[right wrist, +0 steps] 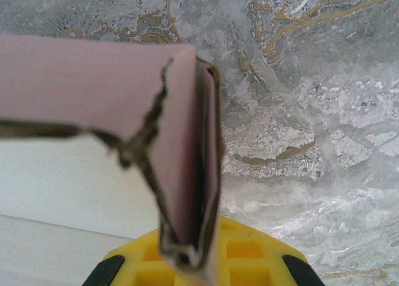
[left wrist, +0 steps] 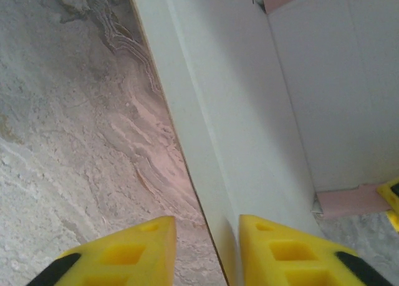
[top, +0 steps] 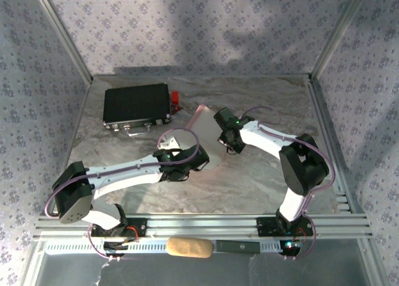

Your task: Fold the paper box

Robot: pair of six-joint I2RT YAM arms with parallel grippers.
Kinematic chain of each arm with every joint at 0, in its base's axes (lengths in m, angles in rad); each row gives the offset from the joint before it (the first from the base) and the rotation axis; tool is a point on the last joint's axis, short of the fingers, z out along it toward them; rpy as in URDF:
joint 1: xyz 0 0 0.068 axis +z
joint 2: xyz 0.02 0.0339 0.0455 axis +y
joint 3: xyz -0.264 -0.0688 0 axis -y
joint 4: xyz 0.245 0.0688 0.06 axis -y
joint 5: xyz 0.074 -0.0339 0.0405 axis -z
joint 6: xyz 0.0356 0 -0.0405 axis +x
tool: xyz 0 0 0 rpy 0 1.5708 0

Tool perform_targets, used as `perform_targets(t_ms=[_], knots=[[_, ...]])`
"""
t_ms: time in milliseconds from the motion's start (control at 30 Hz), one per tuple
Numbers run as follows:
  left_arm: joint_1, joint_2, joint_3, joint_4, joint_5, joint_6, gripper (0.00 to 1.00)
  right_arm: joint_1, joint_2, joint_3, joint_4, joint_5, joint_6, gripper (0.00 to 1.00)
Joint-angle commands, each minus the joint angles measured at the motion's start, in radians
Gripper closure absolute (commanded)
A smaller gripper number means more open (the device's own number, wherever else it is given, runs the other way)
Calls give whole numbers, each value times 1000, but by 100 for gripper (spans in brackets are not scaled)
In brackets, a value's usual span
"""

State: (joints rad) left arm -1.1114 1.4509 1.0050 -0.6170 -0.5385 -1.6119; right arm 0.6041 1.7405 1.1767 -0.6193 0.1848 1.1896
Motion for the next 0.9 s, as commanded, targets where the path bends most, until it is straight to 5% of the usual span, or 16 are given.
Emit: perform_targets(t_ms=[0, 133, 267, 433, 700, 867], knots=[[12, 42, 37, -17, -8, -24, 78, -4, -21, -25, -32, -11, 26, 100], [6, 73, 90, -126, -34, -67, 100, -6, -34, -40, -29, -26, 41, 99], [-11, 70, 145, -208, -105, -64, 100, 4, -94, -43, -60, 8, 62, 51], [-21, 78, 230, -314, -148, 11, 100, 19, -219, -29, -107, 35, 64, 31], [-21, 98, 369, -452, -206, 305, 100, -16, -402, -45, -105, 21, -25, 30], [-10, 47, 380, -354, -117, 803, 100, -73, -439, -53, 48, -86, -305, 35]])
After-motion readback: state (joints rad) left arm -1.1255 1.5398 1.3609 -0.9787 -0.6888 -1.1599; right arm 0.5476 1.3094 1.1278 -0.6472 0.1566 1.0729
